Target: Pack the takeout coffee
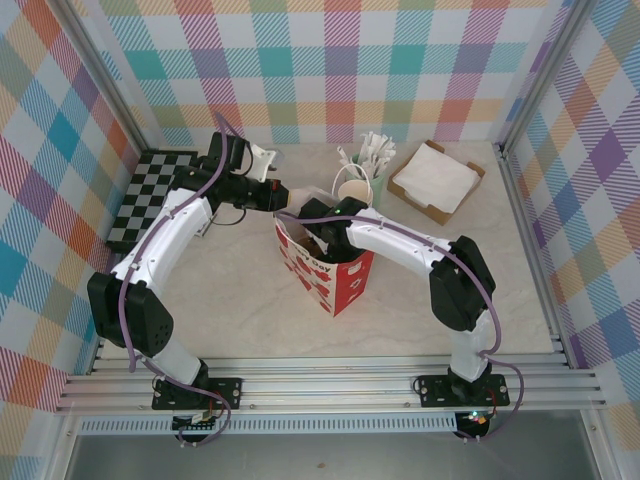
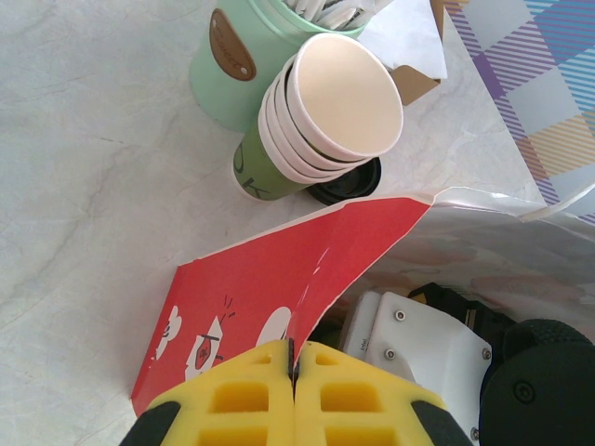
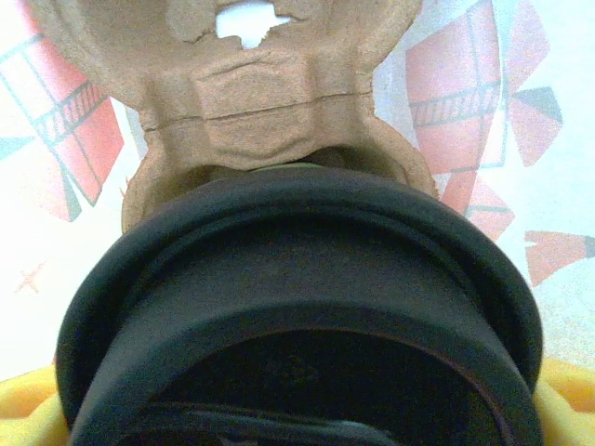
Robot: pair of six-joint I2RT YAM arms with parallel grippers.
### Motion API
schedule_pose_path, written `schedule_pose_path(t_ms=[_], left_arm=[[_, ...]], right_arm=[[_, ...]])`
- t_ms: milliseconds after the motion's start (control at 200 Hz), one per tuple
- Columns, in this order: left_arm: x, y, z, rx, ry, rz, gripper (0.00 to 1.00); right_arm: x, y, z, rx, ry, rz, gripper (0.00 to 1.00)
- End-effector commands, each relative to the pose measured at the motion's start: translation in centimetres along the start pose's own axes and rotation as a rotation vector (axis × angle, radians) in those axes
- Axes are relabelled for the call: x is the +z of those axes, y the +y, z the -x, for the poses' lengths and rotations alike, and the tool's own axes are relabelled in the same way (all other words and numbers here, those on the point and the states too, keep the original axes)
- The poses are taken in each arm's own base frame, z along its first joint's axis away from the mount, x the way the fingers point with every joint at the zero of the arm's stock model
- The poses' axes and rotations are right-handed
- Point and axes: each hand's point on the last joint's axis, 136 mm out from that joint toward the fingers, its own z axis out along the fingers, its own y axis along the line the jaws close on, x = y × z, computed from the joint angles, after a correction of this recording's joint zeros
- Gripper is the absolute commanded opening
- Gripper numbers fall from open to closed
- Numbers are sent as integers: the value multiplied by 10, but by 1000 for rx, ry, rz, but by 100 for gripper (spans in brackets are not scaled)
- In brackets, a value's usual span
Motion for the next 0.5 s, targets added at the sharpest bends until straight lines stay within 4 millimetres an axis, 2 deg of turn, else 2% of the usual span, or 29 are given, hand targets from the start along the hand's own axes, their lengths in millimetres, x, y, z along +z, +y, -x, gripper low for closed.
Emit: schedule_pose_path(t_ms=[0, 495], left_arm=[[6, -1, -9, -14, 50, -12, 0], [-6, -19, 2, -7, 2, -62, 0]], right_arm=[[50, -5, -25, 10, 173, -19, 54], [2, 5, 4, 13, 50, 34, 59]])
